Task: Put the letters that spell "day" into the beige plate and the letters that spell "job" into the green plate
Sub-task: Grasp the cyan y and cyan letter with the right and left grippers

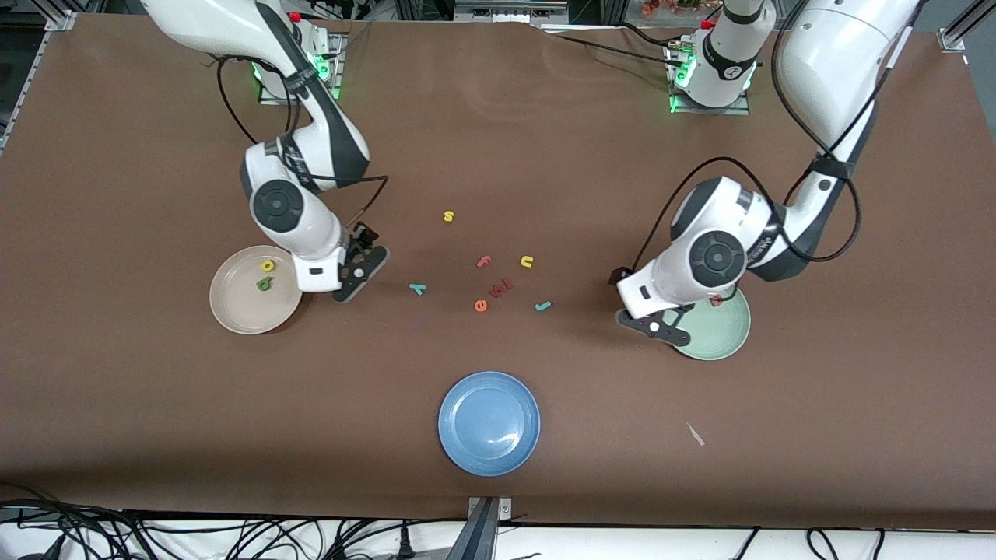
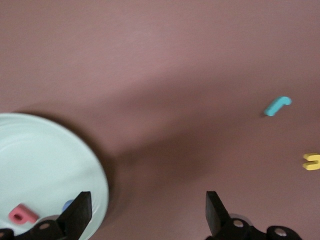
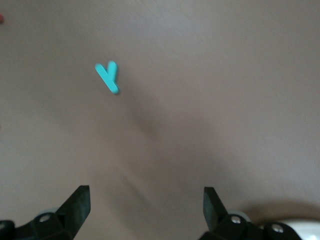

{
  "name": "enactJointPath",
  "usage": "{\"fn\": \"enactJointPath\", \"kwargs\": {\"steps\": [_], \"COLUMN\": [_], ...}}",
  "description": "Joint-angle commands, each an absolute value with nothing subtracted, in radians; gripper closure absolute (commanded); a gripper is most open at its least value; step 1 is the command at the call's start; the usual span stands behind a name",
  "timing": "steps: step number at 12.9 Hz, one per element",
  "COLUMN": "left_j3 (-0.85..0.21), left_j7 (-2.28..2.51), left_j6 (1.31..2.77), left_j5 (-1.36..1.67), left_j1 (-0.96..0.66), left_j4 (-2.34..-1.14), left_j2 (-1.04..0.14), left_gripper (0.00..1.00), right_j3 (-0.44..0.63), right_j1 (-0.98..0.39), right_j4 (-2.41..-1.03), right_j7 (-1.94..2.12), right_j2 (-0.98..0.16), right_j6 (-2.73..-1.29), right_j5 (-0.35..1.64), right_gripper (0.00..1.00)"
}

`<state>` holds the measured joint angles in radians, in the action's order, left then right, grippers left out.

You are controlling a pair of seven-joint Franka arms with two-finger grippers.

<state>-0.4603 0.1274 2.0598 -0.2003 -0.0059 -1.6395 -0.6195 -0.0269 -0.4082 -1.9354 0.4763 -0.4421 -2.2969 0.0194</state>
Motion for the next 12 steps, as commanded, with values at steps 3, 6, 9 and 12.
{"fn": "enactJointPath", "kwargs": {"steps": [3,6,9,12], "left_j3": [-0.459,-0.459,-0.456,-0.453], "left_j7": [-0.053,-0.187,-0.256,-0.259], "left_j6": [2.066,2.198,2.272,2.334], "left_j5": [-0.227,-0.229,-0.238,-0.273], "left_j1": [-0.077,-0.101,-0.132,-0.178], "left_j4": [-1.545,-1.545,-1.545,-1.545], "left_j2": [-0.704,-0.750,-0.793,-0.821], "left_gripper": [0.00,0.00,0.00,0.00], "right_j3": [-0.023,-0.025,-0.025,-0.023], "right_j1": [-0.479,-0.498,-0.511,-0.517], "right_j4": [-1.839,-1.842,-1.845,-1.844], "right_j7": [0.489,0.489,0.491,0.500], "right_j2": [-0.540,-0.577,-0.603,-0.627], "right_j6": [-2.373,-2.462,-2.531,-2.562], "right_j5": [0.025,0.025,0.023,0.023], "right_gripper": [0.00,0.00,0.00,0.01]}}
